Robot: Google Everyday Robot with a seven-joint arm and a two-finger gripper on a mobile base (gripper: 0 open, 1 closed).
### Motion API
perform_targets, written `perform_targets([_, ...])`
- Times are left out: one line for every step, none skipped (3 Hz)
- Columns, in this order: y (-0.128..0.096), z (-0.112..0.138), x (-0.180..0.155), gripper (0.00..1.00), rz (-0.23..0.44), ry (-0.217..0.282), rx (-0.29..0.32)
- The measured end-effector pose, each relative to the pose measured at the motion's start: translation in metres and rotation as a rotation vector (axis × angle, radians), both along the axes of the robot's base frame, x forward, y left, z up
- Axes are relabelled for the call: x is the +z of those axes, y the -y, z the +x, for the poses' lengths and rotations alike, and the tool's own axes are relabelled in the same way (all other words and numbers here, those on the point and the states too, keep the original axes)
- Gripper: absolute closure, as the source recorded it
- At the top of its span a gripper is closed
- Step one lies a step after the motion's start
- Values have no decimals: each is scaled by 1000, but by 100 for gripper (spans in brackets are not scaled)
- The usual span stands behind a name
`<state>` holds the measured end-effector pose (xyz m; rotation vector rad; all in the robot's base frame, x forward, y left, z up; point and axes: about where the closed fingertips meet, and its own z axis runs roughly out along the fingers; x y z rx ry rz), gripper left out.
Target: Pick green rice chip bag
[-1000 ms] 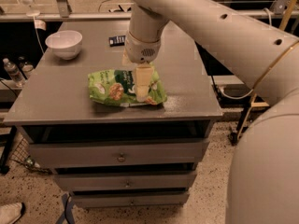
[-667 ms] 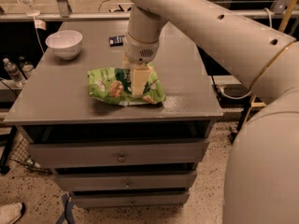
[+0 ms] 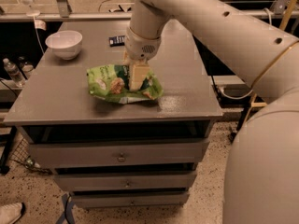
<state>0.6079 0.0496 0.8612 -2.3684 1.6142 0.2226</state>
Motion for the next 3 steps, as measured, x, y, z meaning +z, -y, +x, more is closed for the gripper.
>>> perform_targets([8, 10, 28, 100, 60, 36, 14])
perform_targets([17, 25, 64, 100, 131, 94, 18])
perform_targets([28, 37, 89, 100, 197, 138, 10])
